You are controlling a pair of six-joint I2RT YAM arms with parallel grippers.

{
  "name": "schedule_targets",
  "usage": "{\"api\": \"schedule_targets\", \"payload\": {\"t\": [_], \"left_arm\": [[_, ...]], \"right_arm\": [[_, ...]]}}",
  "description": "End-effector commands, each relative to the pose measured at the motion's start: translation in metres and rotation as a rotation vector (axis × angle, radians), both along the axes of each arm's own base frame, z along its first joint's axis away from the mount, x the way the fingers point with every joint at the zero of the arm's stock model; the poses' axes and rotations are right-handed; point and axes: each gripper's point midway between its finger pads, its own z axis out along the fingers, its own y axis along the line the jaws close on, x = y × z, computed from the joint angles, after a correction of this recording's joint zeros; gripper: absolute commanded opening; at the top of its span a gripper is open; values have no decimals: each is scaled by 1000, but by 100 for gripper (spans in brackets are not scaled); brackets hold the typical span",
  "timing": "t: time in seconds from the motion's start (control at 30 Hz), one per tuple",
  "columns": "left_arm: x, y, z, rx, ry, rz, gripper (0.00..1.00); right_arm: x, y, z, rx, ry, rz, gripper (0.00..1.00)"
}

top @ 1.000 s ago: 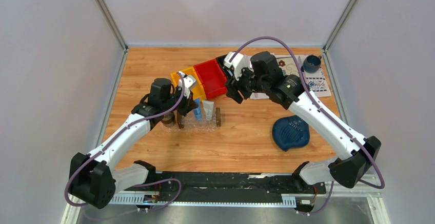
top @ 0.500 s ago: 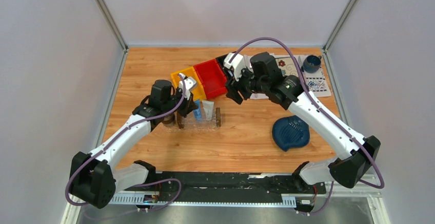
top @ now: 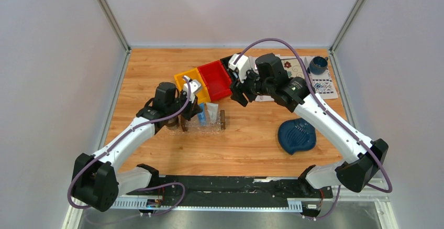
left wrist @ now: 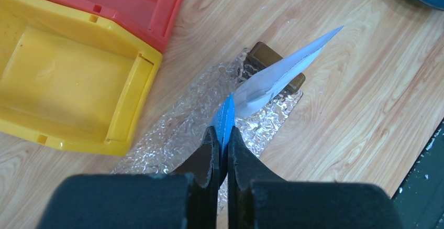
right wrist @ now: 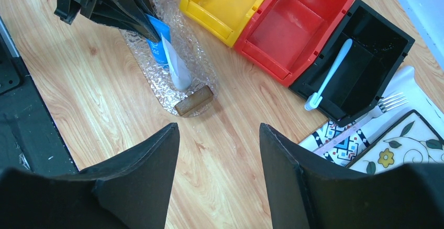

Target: Prepare toiletry sets of a toothbrush and toothpaste on the tray

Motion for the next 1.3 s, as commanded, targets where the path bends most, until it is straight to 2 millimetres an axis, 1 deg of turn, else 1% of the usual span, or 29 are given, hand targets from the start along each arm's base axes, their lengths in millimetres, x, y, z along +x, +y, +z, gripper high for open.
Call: {"api": "schedule_targets", "payload": {"t": [0.0, 0.57, 0.87, 1.27], "left_arm": [[5, -9, 10, -27, -63, -42, 0], [7, -10, 4, -23, -58, -50, 0], [8, -11, 4, -21, -66, -52, 0], [7, -11, -4, -6, -54, -64, 2]], "right_arm": [[4, -1, 18, 34, -67, -6, 62], [3, -1, 21, 36, -70, -4, 62], [3, -1, 18, 32, -64, -1, 62], [3, -3, 17, 29, -65, -4, 62]]}}
